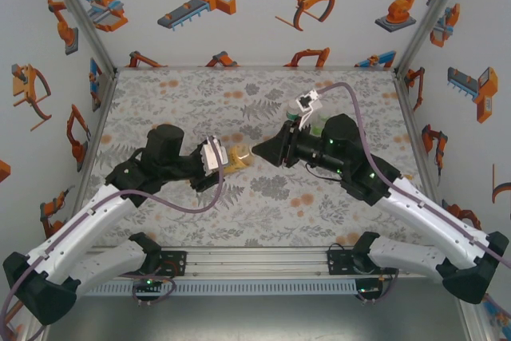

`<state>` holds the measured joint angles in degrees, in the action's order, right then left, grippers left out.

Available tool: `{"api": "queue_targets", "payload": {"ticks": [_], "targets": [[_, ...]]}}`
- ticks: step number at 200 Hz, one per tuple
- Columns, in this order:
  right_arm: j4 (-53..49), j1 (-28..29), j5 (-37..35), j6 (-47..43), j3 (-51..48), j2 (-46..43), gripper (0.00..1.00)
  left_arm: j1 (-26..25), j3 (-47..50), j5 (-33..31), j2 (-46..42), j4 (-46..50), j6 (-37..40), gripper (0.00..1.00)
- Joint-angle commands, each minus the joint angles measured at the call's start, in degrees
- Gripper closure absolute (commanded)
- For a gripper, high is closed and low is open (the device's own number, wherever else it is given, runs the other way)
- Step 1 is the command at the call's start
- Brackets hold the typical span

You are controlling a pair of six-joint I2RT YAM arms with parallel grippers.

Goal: Screw on the bottle caps

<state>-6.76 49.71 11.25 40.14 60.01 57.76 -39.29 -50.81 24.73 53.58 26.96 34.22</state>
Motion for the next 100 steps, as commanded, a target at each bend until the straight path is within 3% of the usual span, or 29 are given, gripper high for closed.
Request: {"api": "queue_targets", "payload": {"ticks": [1, 44, 73, 100], "targets": [[2.0, 0.8, -2.6, 16.2, -1.3, 2.2, 1.0, -0.7, -0.1, -1.2, 0.4, -5.1, -1.4, 1.0], [-0.9, 0.8, -3.1, 17.7, -0.4, 2.2, 1.0, -0.7, -0.5, -2.5, 0.8, -4.8, -1.8, 1.0], [-1.6, 0.8, -0.6, 14.7, 0.9, 1.9, 0.87, -0.7, -0.5, -1.4, 0.8, -4.7, -1.5, 1.0], [-3.3, 0.7, 2.3, 8.2, 3.0, 0.8, 0.66, -0.7, -0.4, 2.4, 0.6, -4.3, -0.5, 1.0]]}}
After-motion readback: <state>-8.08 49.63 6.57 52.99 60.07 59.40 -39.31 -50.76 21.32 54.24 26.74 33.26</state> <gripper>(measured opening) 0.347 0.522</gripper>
